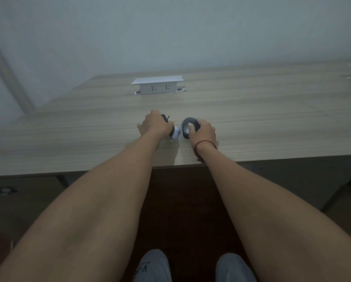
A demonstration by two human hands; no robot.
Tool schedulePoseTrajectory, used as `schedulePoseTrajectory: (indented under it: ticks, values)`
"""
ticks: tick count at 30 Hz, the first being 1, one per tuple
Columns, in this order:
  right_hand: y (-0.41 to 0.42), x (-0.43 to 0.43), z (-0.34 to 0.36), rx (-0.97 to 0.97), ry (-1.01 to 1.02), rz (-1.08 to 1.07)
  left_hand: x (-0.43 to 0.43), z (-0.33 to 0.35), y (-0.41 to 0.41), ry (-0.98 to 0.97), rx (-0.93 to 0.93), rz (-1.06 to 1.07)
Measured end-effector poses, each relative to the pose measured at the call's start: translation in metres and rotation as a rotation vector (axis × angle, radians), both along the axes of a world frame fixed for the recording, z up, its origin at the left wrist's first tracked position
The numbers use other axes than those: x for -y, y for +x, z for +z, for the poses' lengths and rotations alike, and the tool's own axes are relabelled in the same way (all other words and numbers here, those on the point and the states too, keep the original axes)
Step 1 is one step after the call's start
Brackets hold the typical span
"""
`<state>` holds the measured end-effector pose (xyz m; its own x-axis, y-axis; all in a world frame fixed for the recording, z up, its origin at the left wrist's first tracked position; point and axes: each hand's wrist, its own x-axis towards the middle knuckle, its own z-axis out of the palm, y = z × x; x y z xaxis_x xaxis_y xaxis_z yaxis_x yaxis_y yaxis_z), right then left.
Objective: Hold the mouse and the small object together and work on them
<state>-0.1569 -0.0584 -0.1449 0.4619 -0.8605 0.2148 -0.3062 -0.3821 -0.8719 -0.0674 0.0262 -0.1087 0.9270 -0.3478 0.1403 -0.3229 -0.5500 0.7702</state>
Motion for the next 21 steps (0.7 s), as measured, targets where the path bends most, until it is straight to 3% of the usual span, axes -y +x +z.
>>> schedulePoseTrajectory:
  ticks: [4,7,9,15,17,21]
  values:
    - [0.004,0.004,-0.004,-0.030,-0.048,-0.008,-0.003,-0.010,0.000,-0.111,-0.114,-0.089]
    - [0.008,0.003,-0.009,-0.105,-0.121,-0.017,-0.004,-0.009,0.003,0.067,0.044,-0.058]
    - [0.010,0.004,-0.010,-0.185,-0.167,0.002,-0.005,0.000,0.005,0.067,0.118,0.003]
    - [0.002,0.016,-0.006,-0.178,-0.082,0.198,0.002,-0.002,0.007,-0.321,-0.154,-0.081]
    - [0.000,0.015,-0.006,-0.189,-0.110,0.224,0.003,-0.006,0.005,-0.255,-0.156,-0.049]
    - [0.001,0.011,-0.006,-0.227,-0.161,0.204,0.000,0.013,0.010,-0.011,0.059,0.030]
